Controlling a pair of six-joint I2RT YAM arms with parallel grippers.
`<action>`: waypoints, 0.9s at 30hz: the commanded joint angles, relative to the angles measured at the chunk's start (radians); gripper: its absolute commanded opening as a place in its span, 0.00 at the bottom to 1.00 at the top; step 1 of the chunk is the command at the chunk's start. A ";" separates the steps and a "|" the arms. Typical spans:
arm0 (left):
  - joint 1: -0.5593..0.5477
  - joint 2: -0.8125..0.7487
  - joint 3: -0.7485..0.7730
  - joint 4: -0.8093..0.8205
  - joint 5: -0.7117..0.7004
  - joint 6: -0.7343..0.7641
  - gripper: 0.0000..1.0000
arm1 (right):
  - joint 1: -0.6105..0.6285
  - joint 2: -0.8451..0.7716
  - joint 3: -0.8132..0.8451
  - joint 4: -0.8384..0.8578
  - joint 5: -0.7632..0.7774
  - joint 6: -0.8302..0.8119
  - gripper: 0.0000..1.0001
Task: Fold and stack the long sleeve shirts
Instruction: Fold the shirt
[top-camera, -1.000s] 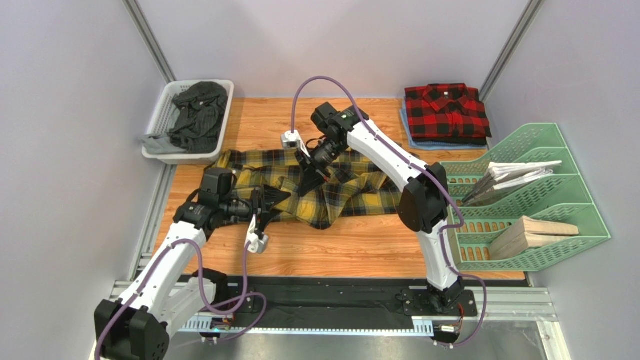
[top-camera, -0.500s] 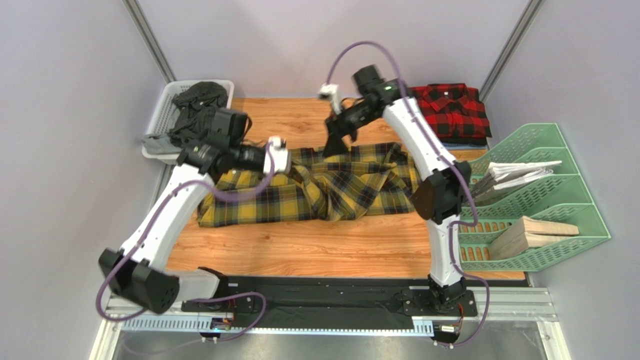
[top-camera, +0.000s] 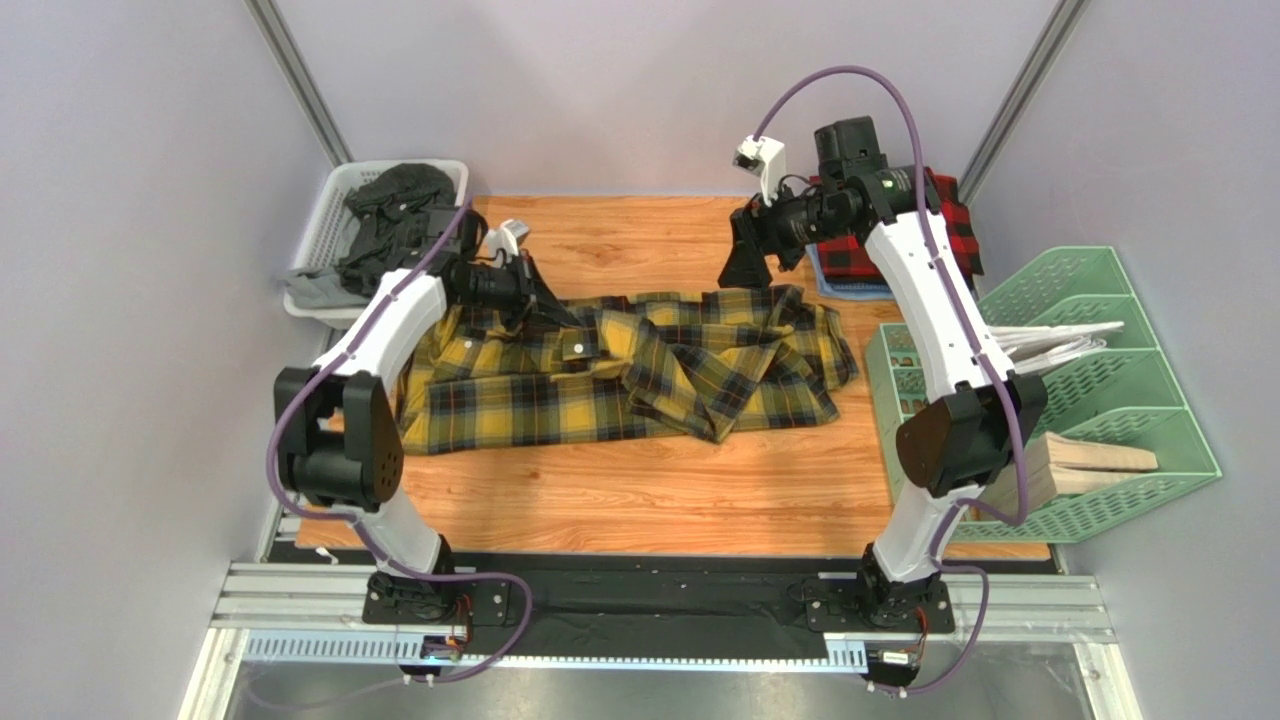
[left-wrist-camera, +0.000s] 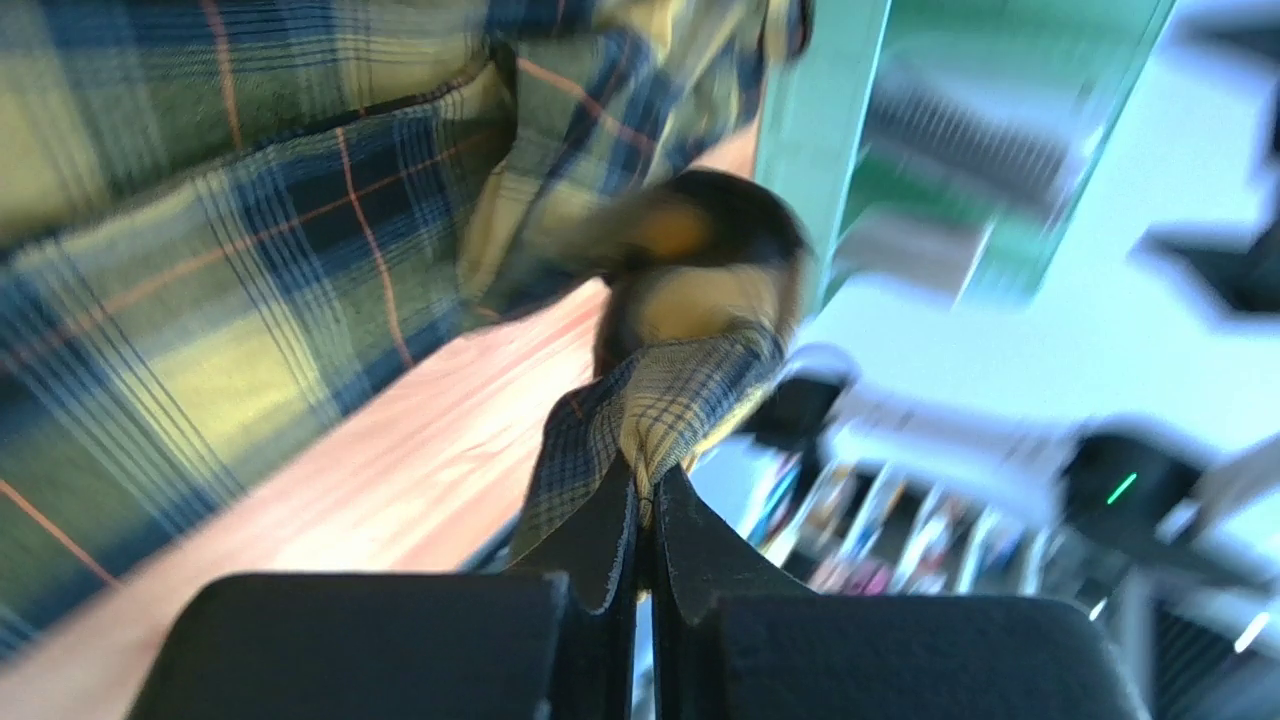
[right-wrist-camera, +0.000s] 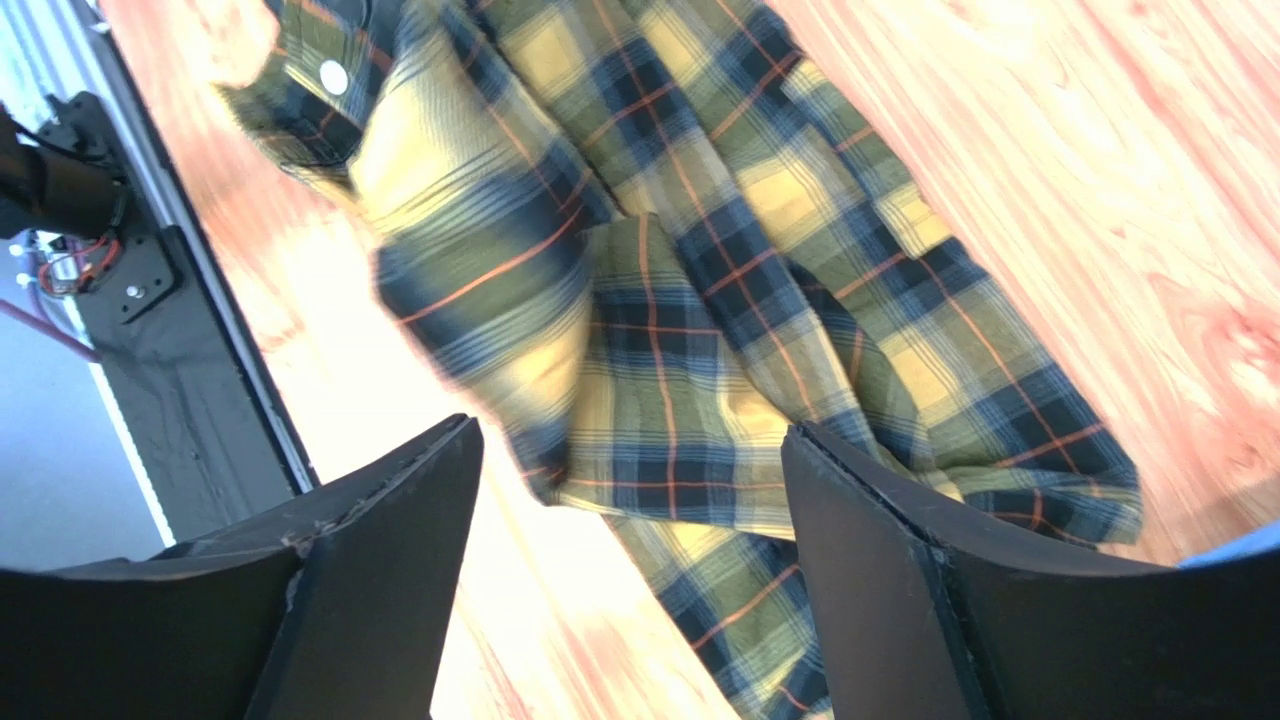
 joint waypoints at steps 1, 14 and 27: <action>-0.038 -0.199 0.040 0.104 -0.189 -0.474 0.00 | 0.022 -0.082 -0.070 0.148 -0.020 0.073 0.77; -0.101 -0.265 0.068 -0.058 -0.405 -0.701 0.00 | 0.451 -0.381 -0.732 0.954 0.338 -0.075 0.85; -0.099 -0.304 0.020 0.097 -0.319 -0.695 0.00 | 0.482 -0.252 -0.597 1.042 0.385 -0.043 0.05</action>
